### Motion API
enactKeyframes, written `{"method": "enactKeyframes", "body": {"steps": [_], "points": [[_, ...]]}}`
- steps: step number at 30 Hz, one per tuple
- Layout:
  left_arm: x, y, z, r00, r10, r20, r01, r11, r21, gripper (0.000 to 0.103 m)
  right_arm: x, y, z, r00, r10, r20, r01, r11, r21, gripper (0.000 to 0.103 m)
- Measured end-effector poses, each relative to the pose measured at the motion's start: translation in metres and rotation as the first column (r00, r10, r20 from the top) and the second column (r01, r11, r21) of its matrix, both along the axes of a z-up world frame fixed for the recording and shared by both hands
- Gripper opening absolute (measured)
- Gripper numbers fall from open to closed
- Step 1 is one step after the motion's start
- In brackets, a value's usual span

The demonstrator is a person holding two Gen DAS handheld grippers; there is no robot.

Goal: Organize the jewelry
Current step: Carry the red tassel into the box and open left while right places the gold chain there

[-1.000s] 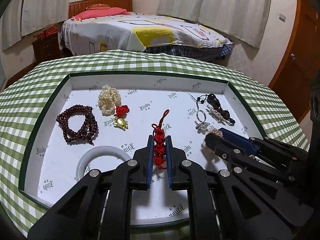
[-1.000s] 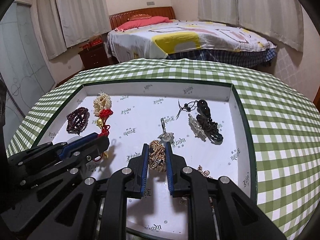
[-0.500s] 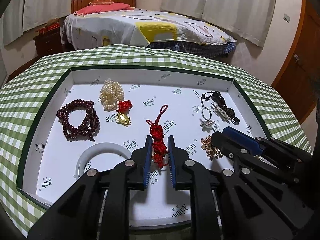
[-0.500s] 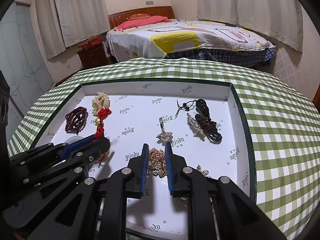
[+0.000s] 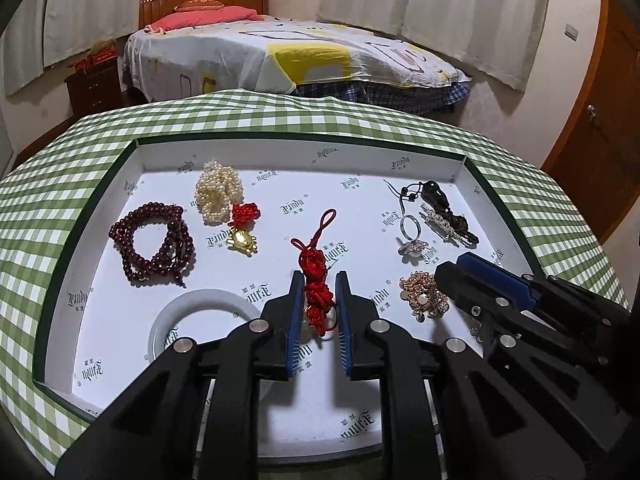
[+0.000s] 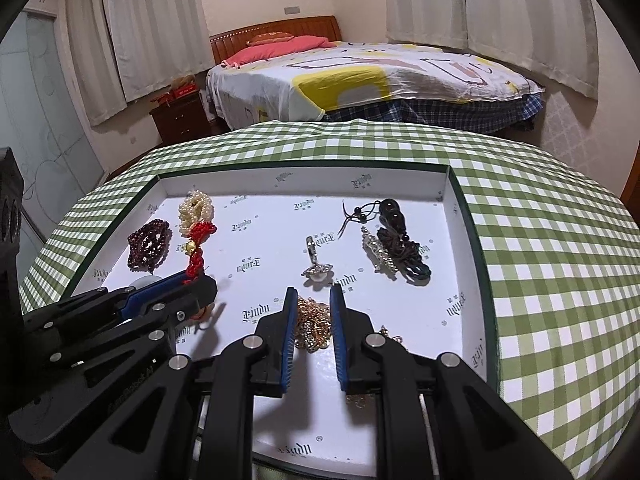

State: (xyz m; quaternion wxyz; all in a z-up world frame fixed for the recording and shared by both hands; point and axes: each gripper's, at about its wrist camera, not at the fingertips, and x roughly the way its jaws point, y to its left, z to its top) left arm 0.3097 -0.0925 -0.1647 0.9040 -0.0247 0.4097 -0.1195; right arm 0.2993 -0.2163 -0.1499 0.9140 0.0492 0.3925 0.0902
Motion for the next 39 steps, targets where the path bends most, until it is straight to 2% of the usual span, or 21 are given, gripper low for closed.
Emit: {"method": "enactKeyframes", "body": {"steps": [6, 8, 12, 14, 19, 22, 28, 34, 38, 39], "points": [[0.001, 0.000, -0.001, 1.000, 0.004, -0.005, -0.004, 1.000, 0.002, 0.017, -0.002, -0.003, 0.001, 1.000, -0.009, 0.008, 0.009, 1.000, 0.005, 0.017], [0.001, 0.002, -0.001, 1.000, 0.007, -0.006, -0.007, 1.000, -0.003, 0.029, -0.002, -0.003, 0.002, 1.000, -0.011, 0.009, 0.011, 1.000, 0.008, 0.017], [0.003, 0.005, -0.002, 1.000, 0.016, -0.016, -0.016, 1.000, -0.009, 0.032, -0.004, -0.005, 0.002, 1.000, -0.015, 0.011, 0.015, 1.000, 0.011, 0.018], [0.003, 0.005, -0.002, 1.000, 0.018, -0.020, -0.018, 1.000, -0.009, 0.040, -0.004, -0.005, 0.002, 1.000, -0.016, 0.011, 0.016, 1.000, 0.010, 0.018], [0.002, 0.006, -0.001, 1.000, 0.016, -0.015, -0.016, 1.000, -0.021, 0.047, -0.004, -0.006, 0.002, 1.000, -0.017, 0.014, 0.017, 1.000, 0.010, 0.018], [0.002, 0.005, 0.000, 1.000, 0.011, -0.007, -0.011, 1.000, -0.025, 0.058, -0.005, -0.006, 0.003, 1.000, -0.019, 0.019, 0.019, 1.000, 0.010, 0.018], [-0.001, 0.010, 0.004, 1.000, 0.020, 0.015, -0.019, 0.999, -0.047, 0.069, -0.006, -0.009, 0.005, 0.999, -0.027, 0.026, 0.027, 1.000, 0.012, 0.018], [-0.002, 0.013, 0.006, 0.999, 0.028, 0.021, -0.027, 0.998, -0.049, 0.078, -0.008, -0.010, 0.005, 0.999, -0.032, 0.032, 0.032, 0.999, 0.017, 0.019], [-0.004, 0.015, 0.011, 0.999, 0.040, 0.031, -0.039, 0.998, -0.053, 0.079, -0.009, -0.012, 0.006, 0.998, -0.042, 0.040, 0.041, 0.999, 0.016, 0.020], [-0.005, 0.016, 0.013, 0.998, 0.045, 0.039, -0.043, 0.998, -0.054, 0.079, -0.009, -0.013, 0.007, 0.998, -0.048, 0.043, 0.047, 0.999, 0.015, 0.023]]}}
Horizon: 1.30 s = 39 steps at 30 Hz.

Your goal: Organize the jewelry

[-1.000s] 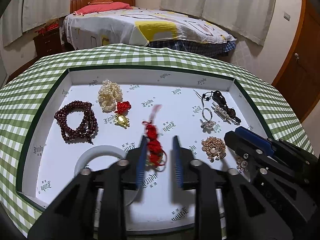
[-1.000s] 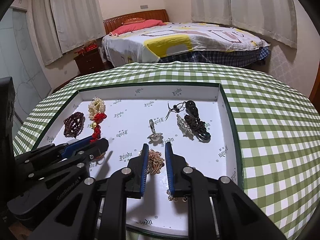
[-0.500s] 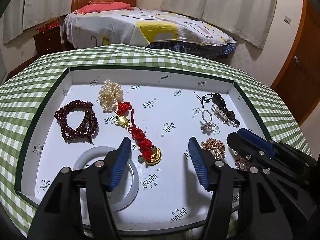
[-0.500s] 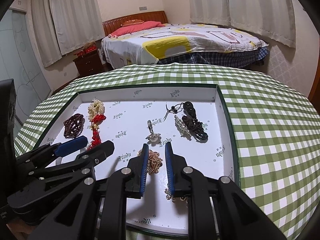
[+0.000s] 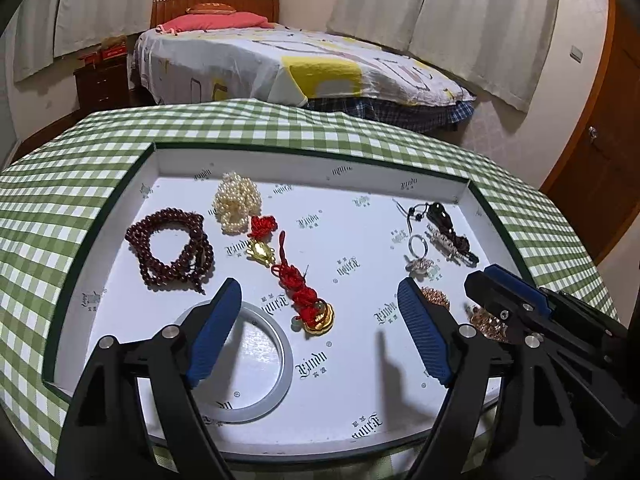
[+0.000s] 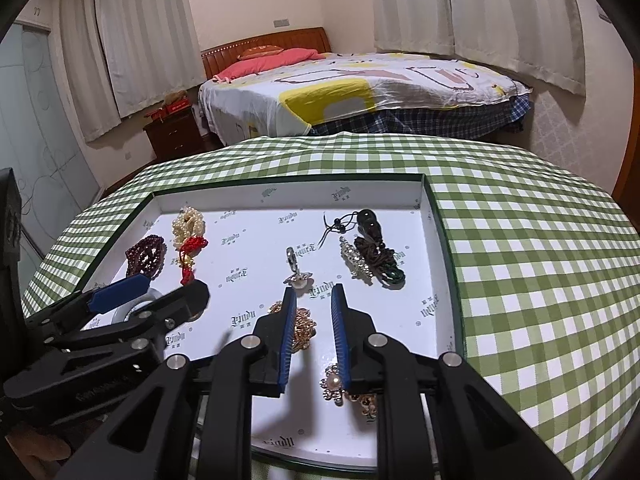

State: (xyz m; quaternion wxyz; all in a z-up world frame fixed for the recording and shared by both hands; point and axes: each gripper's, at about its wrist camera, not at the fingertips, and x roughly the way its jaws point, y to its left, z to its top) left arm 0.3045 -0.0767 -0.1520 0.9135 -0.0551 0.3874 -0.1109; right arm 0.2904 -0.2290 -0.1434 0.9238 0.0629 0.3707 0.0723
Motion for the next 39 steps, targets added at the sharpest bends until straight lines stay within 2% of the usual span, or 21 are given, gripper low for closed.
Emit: {"method": "enactKeyframes", "body": {"steps": [5, 7, 12, 18, 24, 32, 39], "points": [[-0.006, 0.001, 0.011, 0.999, 0.026, 0.044, -0.027, 0.999, 0.031, 0.079, -0.002, -0.005, 0.001, 1.000, -0.025, 0.008, 0.025, 1.000, -0.011, 0.030], [-0.008, 0.001, 0.014, 0.998, 0.031, 0.052, -0.034, 0.998, 0.055, 0.079, -0.004, -0.006, 0.002, 0.999, -0.034, 0.012, 0.034, 0.999, -0.019, 0.036], [-0.013, 0.002, 0.015, 0.998, 0.028, 0.054, -0.034, 0.994, 0.102, 0.079, -0.011, -0.005, 0.002, 0.998, -0.054, 0.026, 0.055, 0.997, -0.046, 0.064], [-0.028, 0.010, 0.024, 0.995, 0.054, 0.088, -0.066, 0.989, 0.132, 0.091, -0.023, -0.005, 0.013, 0.996, -0.067, 0.053, 0.070, 0.996, -0.062, 0.075], [-0.051, 0.019, 0.044, 0.990, 0.070, 0.123, -0.090, 0.982, 0.164, 0.092, -0.045, -0.002, 0.030, 0.994, -0.075, 0.082, 0.080, 0.994, -0.069, 0.078], [-0.099, 0.036, 0.074, 0.984, 0.098, 0.148, -0.120, 0.982, 0.144, 0.094, -0.080, 0.007, 0.046, 0.993, -0.060, 0.100, 0.069, 0.994, -0.086, 0.078], [-0.150, 0.052, 0.111, 0.967, 0.137, 0.217, -0.170, 0.975, 0.142, 0.098, -0.118, 0.012, 0.082, 0.986, -0.045, 0.162, 0.061, 0.994, -0.094, 0.079]]}}
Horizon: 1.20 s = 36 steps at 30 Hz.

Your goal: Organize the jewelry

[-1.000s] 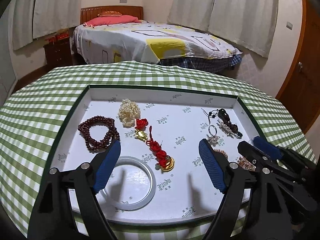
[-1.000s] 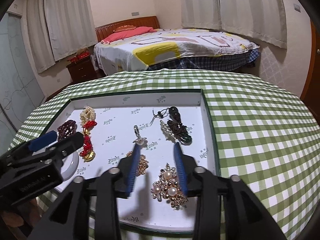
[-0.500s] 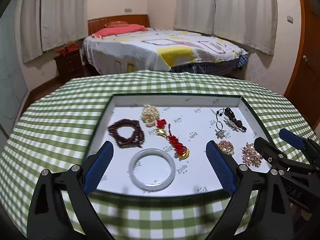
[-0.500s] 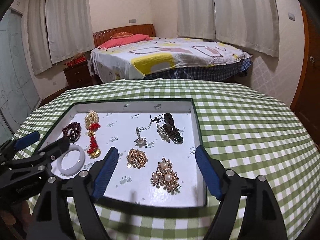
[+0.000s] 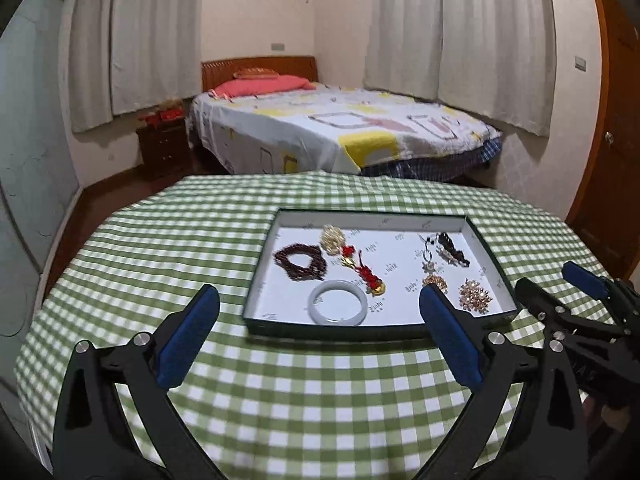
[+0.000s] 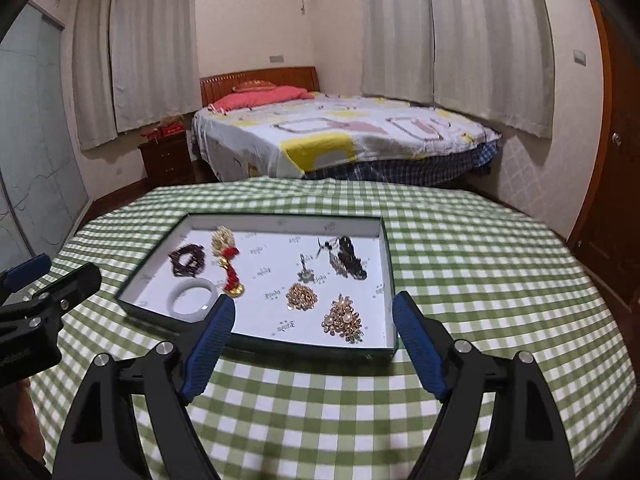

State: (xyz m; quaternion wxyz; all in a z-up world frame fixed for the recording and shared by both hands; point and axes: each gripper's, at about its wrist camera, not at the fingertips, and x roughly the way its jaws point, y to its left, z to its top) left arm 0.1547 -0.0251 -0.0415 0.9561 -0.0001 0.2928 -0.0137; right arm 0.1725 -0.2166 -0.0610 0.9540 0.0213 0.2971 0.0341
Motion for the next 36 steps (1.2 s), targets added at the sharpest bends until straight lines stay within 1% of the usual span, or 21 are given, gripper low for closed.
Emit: {"method": "enactKeyframes", "body": {"steps": [7, 11, 17, 25, 36], "points": [[-0.042, 0.017, 0.038, 0.998, 0.043, 0.039, -0.041, 0.998, -0.036, 0.099, -0.038, 0.005, 0.038, 0.997, 0.018, 0.073, -0.017, 1.000, -0.014, 0.080], [-0.066, 0.024, 0.058, 0.995, 0.064, 0.083, -0.061, 0.997, -0.036, 0.099, -0.056, 0.009, 0.054, 0.993, 0.033, 0.110, -0.031, 0.999, -0.019, 0.080], [-0.091, 0.031, 0.073, 0.989, 0.084, 0.120, -0.082, 0.996, -0.024, 0.099, -0.080, 0.009, 0.072, 0.986, 0.051, 0.158, -0.049, 0.999, -0.017, 0.081], [-0.114, 0.037, 0.085, 0.981, 0.103, 0.163, -0.101, 0.995, -0.020, 0.099, -0.098, 0.006, 0.082, 0.979, 0.048, 0.199, -0.048, 0.999, -0.008, 0.081], [-0.126, 0.036, 0.091, 0.978, 0.096, 0.186, -0.094, 0.995, -0.020, 0.099, -0.100, 0.005, 0.081, 0.976, 0.045, 0.211, -0.045, 0.999, -0.006, 0.081]]}}
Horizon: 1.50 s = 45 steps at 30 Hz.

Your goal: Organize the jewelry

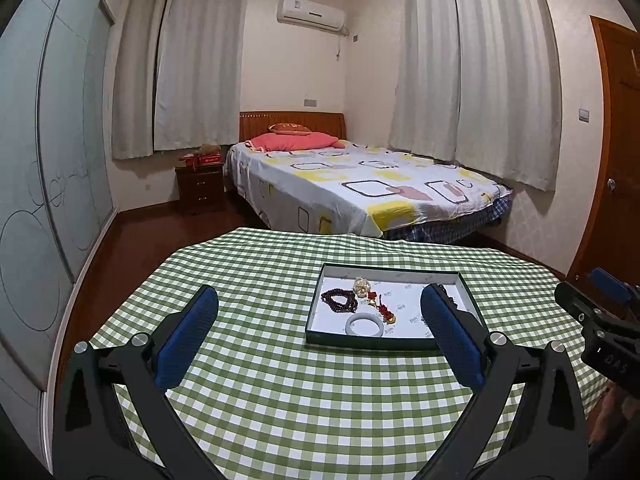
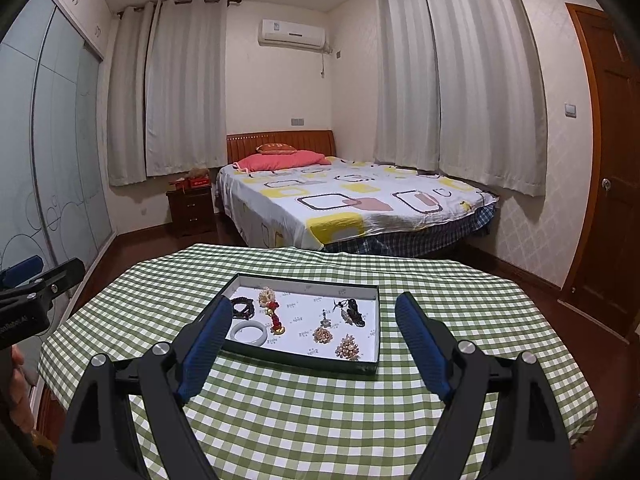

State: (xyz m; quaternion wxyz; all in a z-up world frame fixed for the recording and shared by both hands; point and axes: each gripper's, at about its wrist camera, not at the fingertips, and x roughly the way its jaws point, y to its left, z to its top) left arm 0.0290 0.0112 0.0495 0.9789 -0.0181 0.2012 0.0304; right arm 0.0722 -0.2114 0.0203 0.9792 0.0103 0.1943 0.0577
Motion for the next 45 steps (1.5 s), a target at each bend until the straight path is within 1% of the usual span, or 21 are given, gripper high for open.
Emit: {"method": "enactKeyframes", "body": {"steps": [45], "points": [[-0.0015, 0.0028, 0.0009, 1.000, 0.003, 0.009, -0.003, 1.000, 0.001, 0.099, -0.0040, -0.0025, 0.0040, 1.000, -0.003, 0.010, 0.003, 1.000, 0.002, 0.081]]}}
